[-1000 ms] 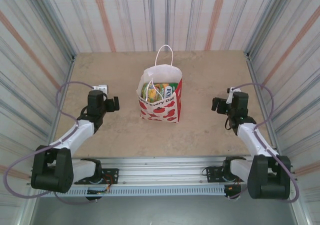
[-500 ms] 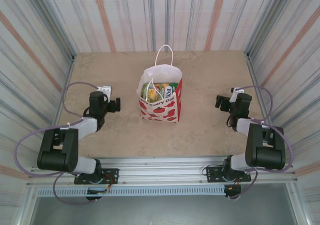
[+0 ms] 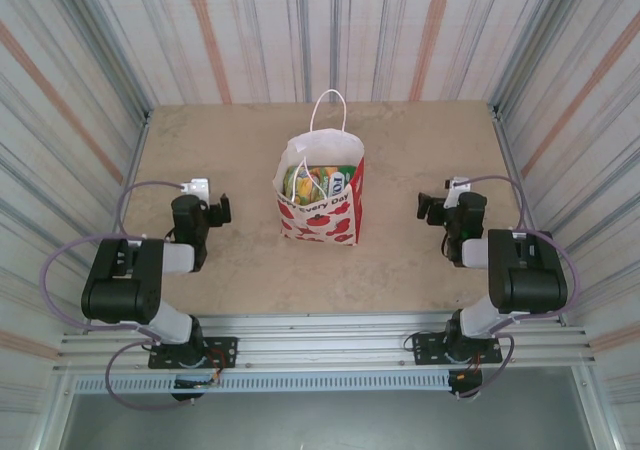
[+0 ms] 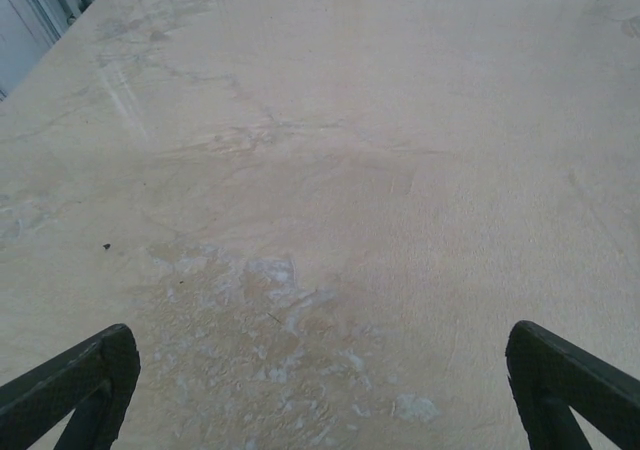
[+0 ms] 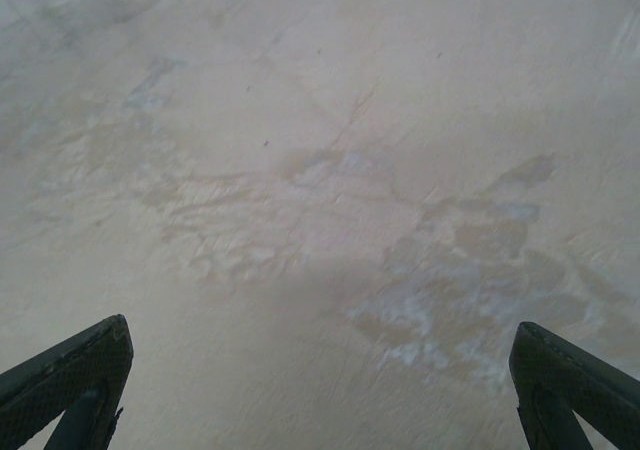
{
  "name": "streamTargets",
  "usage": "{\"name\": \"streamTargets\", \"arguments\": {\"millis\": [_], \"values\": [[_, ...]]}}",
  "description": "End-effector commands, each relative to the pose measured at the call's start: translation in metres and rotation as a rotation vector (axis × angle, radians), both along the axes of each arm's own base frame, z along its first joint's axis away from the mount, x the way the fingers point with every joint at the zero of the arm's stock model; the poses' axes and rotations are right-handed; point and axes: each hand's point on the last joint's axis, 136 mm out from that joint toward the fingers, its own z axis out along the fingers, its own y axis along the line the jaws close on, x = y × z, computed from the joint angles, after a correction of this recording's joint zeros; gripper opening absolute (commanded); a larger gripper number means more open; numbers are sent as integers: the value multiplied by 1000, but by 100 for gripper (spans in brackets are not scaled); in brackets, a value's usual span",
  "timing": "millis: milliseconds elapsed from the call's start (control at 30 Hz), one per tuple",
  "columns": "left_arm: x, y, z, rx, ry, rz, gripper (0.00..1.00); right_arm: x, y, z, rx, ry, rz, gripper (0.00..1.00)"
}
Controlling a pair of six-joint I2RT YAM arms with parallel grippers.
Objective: Place the snacks into the paper bag
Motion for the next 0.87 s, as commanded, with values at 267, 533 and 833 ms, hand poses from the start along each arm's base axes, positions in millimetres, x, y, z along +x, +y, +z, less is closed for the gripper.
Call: {"name": "streamTargets", "arguments": {"millis": [267, 533, 833], "values": [[5, 1, 13, 12, -40, 13, 99, 9, -10, 11, -20, -29, -39, 99], [5, 2, 12, 10, -38, 13, 99, 9, -10, 11, -20, -30, -39, 99], [5, 1, 13, 12, -41, 13, 99, 9, -11, 11, -18, -35, -39, 99]]}}
